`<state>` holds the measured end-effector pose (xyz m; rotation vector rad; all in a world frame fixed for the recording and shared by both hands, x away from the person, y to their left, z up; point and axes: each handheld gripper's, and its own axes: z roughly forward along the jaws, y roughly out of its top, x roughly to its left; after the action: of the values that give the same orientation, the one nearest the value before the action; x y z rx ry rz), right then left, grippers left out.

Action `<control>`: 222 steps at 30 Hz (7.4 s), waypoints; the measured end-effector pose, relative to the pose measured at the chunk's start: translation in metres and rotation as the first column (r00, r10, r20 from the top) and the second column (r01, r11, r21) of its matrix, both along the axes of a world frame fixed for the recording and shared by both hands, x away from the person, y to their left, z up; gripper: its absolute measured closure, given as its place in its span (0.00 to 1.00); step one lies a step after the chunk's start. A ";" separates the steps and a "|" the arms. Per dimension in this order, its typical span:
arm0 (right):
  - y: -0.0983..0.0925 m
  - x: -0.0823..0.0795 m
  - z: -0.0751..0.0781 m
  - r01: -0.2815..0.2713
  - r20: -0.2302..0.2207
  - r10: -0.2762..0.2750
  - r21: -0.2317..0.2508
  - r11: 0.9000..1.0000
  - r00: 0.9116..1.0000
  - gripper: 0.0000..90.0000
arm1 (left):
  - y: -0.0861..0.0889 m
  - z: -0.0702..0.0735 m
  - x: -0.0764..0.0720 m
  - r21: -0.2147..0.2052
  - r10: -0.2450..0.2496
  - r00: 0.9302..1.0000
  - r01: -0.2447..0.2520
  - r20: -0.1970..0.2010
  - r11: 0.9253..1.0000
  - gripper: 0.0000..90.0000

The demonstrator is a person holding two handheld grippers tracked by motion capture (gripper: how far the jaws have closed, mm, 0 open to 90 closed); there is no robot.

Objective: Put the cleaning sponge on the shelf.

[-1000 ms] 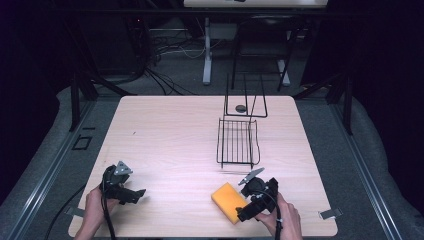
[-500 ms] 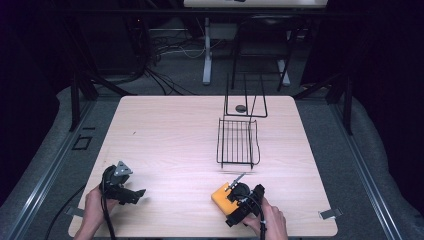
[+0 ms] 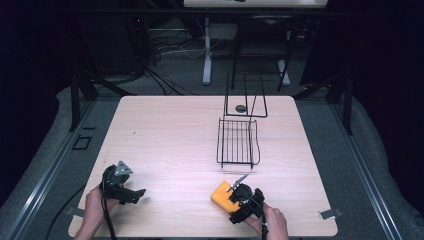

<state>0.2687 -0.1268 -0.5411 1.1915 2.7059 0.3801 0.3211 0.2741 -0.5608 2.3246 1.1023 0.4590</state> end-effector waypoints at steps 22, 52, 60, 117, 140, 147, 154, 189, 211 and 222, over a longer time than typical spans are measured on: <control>-0.009 -0.004 0.019 -0.002 0.050 -0.001 0.044 0.999 0.999 0.29 | 0.001 0.004 -0.001 0.004 -0.009 1.000 0.009 0.010 1.000 0.00; -0.028 -0.005 0.048 0.063 0.103 -0.071 0.081 0.995 0.992 0.31 | 0.000 0.006 -0.003 0.001 -0.004 0.999 0.004 0.048 1.000 0.00; -0.032 -0.001 0.057 0.063 0.109 -0.069 0.059 0.996 0.992 0.31 | -0.002 0.005 -0.003 -0.001 -0.018 0.999 0.018 0.048 1.000 0.00; -0.054 0.062 0.080 0.149 0.149 -0.167 0.130 0.980 0.975 0.33 | -0.002 0.003 0.000 -0.021 -0.013 0.999 0.014 0.040 1.000 0.00; -0.046 0.082 0.079 0.171 0.190 -0.202 0.166 0.971 0.961 0.33 | -0.003 0.003 -0.001 -0.019 -0.018 0.999 0.019 0.044 1.000 0.00; -0.047 0.089 0.075 0.190 0.195 -0.225 0.183 0.965 0.955 0.33 | -0.001 0.003 0.000 -0.025 -0.013 0.999 0.015 0.044 1.000 0.00; -0.046 0.092 0.072 0.195 0.201 -0.236 0.203 0.960 0.951 0.33 | -0.003 0.004 -0.001 -0.028 -0.017 0.998 0.018 0.055 0.999 0.00; -0.033 0.110 0.055 0.245 0.245 -0.305 0.246 0.938 0.920 0.34 | -0.004 0.004 0.001 -0.030 -0.015 0.999 0.017 0.048 0.999 0.00; -0.027 0.131 0.033 0.291 0.219 -0.338 0.219 0.931 0.915 0.33 | -0.003 0.004 0.001 -0.029 -0.015 0.999 0.017 0.051 0.999 0.00; -0.022 0.139 0.023 0.307 0.201 -0.344 0.195 0.931 0.917 0.32 | -0.003 0.003 0.001 -0.025 -0.024 0.999 0.025 0.037 0.999 0.00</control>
<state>0.4082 -0.1486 -0.5181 1.5071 2.2600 0.6506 0.3223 0.2716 -0.5575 2.2957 1.0558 0.4739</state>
